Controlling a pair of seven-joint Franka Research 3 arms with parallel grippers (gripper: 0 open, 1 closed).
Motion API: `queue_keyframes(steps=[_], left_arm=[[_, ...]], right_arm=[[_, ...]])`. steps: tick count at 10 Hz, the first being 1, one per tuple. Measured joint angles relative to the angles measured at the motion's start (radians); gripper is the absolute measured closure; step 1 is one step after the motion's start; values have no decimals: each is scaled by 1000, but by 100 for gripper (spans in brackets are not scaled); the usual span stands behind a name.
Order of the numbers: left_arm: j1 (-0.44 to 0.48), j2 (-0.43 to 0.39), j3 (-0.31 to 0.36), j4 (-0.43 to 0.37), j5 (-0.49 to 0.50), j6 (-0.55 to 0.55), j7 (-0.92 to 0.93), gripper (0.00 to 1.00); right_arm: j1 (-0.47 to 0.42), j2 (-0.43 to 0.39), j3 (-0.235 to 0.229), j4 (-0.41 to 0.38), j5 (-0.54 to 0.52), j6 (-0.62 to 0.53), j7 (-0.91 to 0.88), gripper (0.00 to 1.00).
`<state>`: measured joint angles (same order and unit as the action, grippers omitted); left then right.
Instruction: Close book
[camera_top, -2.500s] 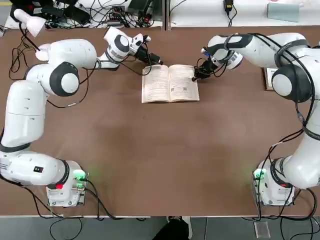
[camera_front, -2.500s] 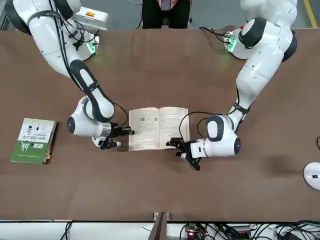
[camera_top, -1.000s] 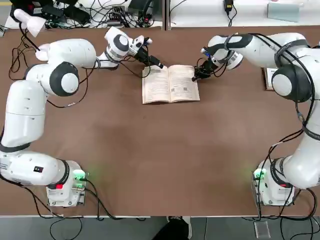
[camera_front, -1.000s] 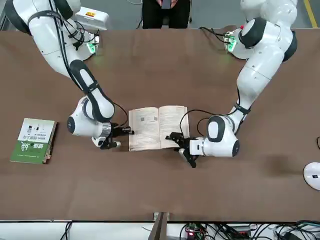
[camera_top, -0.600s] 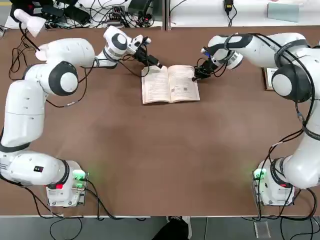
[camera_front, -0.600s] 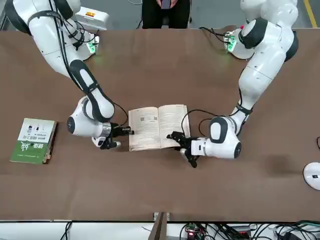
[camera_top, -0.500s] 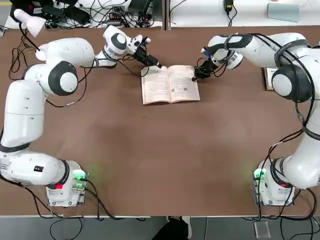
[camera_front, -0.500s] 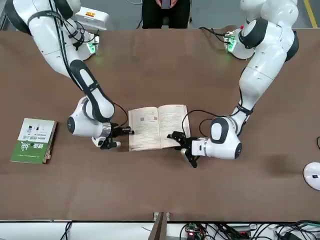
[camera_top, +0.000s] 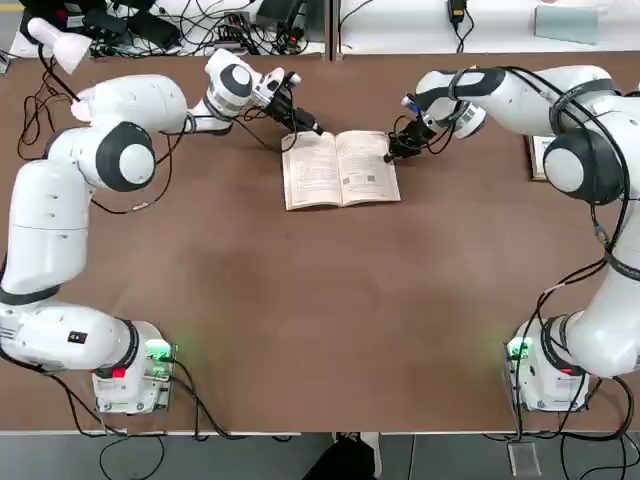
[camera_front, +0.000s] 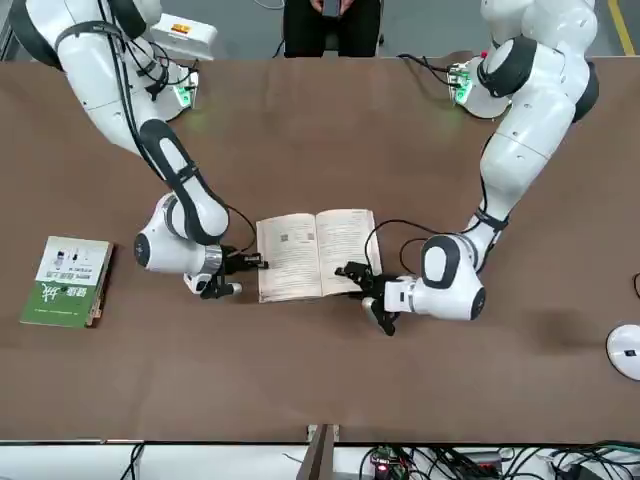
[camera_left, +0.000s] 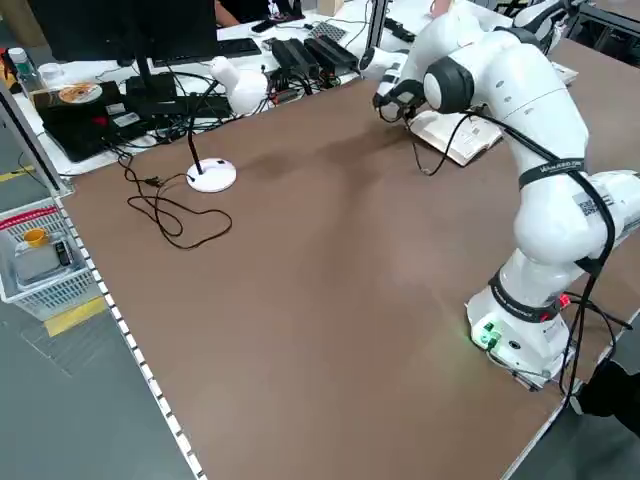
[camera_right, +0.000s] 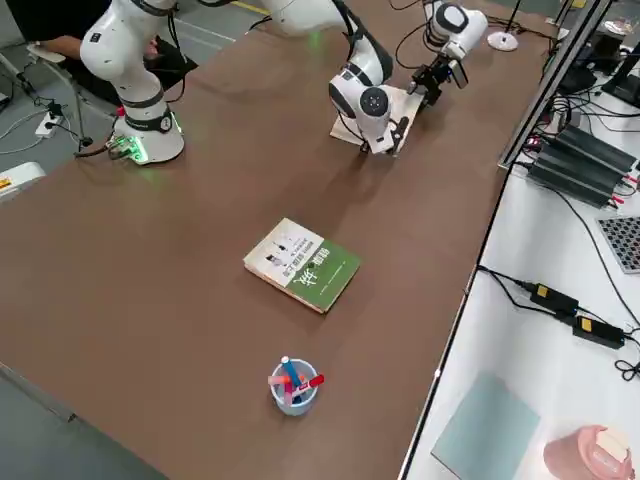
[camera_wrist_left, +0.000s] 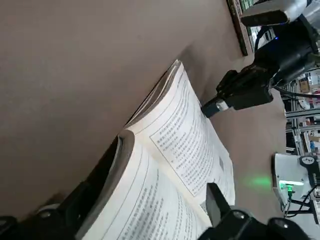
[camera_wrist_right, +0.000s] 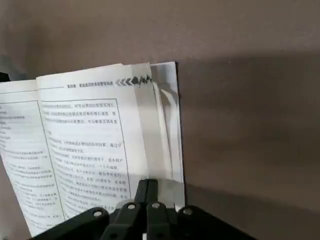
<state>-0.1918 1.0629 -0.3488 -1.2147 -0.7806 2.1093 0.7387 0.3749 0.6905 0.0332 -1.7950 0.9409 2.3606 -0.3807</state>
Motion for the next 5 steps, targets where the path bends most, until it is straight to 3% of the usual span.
queue_keyframes(steps=[5], left_arm=[[13,-10,2,10,0,-57,-73,0]], right_arm=[[0,0,0,0,0,0,0,99]])
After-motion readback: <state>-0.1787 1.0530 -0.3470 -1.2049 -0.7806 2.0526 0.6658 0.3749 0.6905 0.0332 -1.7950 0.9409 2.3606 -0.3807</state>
